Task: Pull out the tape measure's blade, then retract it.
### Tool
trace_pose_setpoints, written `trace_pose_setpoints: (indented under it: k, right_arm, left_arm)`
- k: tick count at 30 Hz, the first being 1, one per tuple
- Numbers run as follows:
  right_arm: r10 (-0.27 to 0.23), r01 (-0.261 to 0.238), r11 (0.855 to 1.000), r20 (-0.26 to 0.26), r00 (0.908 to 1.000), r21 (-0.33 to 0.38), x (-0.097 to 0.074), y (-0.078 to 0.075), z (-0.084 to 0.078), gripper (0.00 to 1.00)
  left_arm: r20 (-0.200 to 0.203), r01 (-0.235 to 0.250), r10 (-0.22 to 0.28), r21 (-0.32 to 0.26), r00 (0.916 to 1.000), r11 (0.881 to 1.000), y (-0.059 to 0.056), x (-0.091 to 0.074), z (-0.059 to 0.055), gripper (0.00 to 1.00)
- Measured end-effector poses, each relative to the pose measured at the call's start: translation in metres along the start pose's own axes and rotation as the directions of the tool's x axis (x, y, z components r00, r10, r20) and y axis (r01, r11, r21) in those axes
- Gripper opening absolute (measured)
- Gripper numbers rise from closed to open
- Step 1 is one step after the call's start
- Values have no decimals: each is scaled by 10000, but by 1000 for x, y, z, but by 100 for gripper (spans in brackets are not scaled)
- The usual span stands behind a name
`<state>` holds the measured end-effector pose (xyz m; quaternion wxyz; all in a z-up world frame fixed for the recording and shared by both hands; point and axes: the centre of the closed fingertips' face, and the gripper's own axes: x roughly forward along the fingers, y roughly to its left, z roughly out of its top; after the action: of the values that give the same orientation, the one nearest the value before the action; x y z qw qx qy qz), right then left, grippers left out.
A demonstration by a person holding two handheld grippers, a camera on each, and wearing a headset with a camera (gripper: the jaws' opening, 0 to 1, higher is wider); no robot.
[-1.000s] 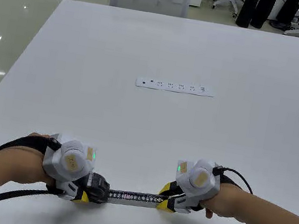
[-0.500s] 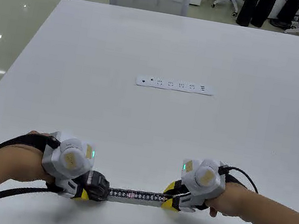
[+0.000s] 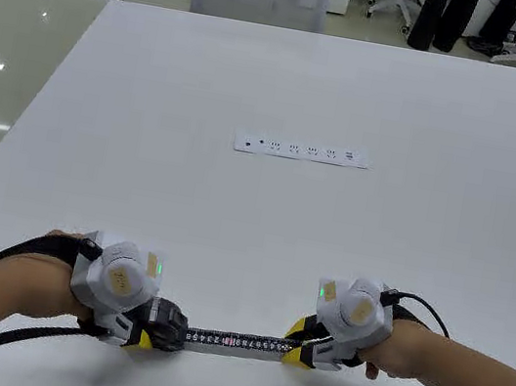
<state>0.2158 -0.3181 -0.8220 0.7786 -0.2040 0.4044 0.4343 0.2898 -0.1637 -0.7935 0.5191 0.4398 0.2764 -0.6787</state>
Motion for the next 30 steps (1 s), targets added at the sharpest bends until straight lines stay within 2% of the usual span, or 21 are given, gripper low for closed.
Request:
trace_pose_setpoints:
  k: [30]
  right_arm:
    - [-113,114,9999,-83,9999,94,-11,-4,-15,14]
  left_arm:
    - [24,34,-34,-35,10000,10000,0,1,0,33]
